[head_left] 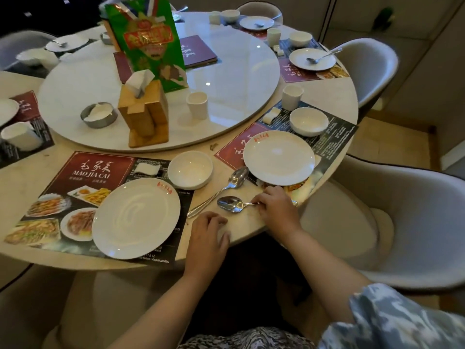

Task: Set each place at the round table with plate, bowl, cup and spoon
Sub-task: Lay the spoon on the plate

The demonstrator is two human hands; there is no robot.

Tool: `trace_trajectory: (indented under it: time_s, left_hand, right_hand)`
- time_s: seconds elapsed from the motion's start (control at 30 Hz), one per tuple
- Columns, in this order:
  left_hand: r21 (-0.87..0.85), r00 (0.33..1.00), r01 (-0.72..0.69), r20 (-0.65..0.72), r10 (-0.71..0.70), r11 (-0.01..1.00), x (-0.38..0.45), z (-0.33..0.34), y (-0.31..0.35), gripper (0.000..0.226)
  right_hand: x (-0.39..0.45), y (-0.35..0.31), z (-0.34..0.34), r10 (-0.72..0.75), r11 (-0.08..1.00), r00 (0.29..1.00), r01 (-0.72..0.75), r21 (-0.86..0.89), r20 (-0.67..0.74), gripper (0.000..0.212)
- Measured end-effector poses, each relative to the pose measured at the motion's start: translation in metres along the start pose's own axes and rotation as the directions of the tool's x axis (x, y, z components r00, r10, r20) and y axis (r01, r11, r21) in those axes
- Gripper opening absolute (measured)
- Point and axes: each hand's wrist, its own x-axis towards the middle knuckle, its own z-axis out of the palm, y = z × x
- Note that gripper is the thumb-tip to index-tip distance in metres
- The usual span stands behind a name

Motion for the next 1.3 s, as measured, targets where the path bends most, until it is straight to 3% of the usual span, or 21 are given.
trace_trajectory:
  time_s: [0.13, 0.23, 0.4, 0.53, 0.7, 1.03, 1.17, 1.3]
  left_hand:
    - [0.049, 1.000, 0.005, 0.001, -0.005, 0.999, 0.002, 0.000, 0.006, 0.025]
    - [0.050, 0.999, 0.028, -0.016, -0.028, 0.998, 0.008, 0.002, 0.018, 0.025]
    - [-0.042, 1.000, -0.006, -0.013, 0.005, 0.999, 0.046, 0.017, 0.052, 0.027]
    - [-0.089, 0.998, 0.002, 0.061, 0.003, 0.996, 0.078, 0.034, 0.076, 0.040]
    - [-0.010, 0.993, 0.013, 0.118, -0.011, 1.000, 0.086, 0.057, 0.081, 0.055]
    - [0.015, 0.984, 0.041, 0.171, -0.043, 0.999, 0.084, 0.056, 0.086, 0.060]
    - [-0.064, 0.980, 0.023, 0.199, -0.010, 0.998, 0.082, 0.042, 0.087, 0.045]
    - [-0.165, 0.989, -0.011, 0.143, 0.035, 0.986, 0.072, 0.021, 0.080, 0.025]
  right_hand:
    - [-0.008, 0.006, -0.013, 0.053, 0.997, 0.998, -0.055, 0.058, 0.038, 0.015]
    - [-0.012, 0.013, -0.027, 0.197, 0.959, 0.980, -0.201, 0.199, 0.038, 0.016]
    - [0.005, 0.037, -0.054, 0.449, 0.859, 0.890, -0.403, 0.316, -0.084, 0.022]
    - [0.029, 0.055, -0.065, 0.548, 0.805, 0.831, -0.493, 0.331, -0.096, 0.031]
    - [0.042, 0.069, -0.062, 0.580, 0.787, 0.810, -0.530, 0.316, -0.086, 0.032]
    - [0.042, 0.066, -0.054, 0.582, 0.786, 0.808, -0.532, 0.314, -0.088, 0.028]
    - [0.041, 0.061, -0.054, 0.564, 0.805, 0.824, -0.534, 0.257, -0.054, 0.029]
    - [0.032, 0.047, -0.054, 0.535, 0.845, 0.833, -0.530, 0.076, -0.144, 0.033]
